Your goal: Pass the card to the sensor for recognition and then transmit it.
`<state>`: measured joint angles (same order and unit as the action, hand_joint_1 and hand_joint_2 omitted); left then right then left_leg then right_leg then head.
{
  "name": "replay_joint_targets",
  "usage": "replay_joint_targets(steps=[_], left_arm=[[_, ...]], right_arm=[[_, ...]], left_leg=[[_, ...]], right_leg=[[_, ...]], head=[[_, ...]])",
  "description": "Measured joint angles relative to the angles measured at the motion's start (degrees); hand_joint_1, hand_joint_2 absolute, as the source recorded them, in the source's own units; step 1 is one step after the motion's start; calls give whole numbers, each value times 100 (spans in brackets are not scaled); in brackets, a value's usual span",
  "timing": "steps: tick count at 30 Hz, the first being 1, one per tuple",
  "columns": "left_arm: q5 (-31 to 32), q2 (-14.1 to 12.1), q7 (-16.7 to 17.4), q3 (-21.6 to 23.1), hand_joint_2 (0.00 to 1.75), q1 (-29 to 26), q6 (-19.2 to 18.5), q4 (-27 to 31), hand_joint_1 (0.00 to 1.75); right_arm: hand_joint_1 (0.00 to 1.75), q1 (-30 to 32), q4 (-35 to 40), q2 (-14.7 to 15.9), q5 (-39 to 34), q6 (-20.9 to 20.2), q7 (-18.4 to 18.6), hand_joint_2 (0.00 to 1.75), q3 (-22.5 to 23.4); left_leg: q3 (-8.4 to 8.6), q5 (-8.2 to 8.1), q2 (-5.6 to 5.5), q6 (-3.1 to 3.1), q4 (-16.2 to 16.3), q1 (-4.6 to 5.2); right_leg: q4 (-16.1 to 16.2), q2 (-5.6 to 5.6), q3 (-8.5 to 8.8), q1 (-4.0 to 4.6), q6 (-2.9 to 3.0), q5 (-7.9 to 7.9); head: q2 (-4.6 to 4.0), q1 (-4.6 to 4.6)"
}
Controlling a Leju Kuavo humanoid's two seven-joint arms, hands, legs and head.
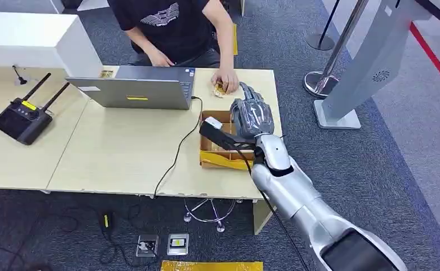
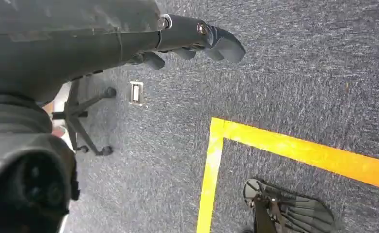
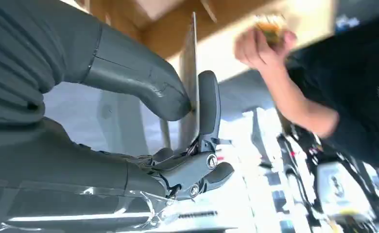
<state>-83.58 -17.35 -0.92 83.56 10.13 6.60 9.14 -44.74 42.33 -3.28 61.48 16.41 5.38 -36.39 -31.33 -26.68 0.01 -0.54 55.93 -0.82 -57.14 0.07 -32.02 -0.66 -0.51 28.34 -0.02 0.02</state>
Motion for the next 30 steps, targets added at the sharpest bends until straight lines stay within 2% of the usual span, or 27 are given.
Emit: replay_joint_targets(steps=[6,30], left_arm=[[24,11,-2,48,0,8,-4,0,0],[39,13,-2,140,0,6,13,0,0]], right_arm=[[175,-459,228,-169,245,-175,22,175,2],[175,-511,77,-625,433,-79,0,175,0]], left_leg=[[2,0,0,0,0,0],[2,0,-1,0,0,0]], right_leg=[[1,0,0,1,0,1],[1,1,1,1,0,1]], head=[[0,2],[0,0]])
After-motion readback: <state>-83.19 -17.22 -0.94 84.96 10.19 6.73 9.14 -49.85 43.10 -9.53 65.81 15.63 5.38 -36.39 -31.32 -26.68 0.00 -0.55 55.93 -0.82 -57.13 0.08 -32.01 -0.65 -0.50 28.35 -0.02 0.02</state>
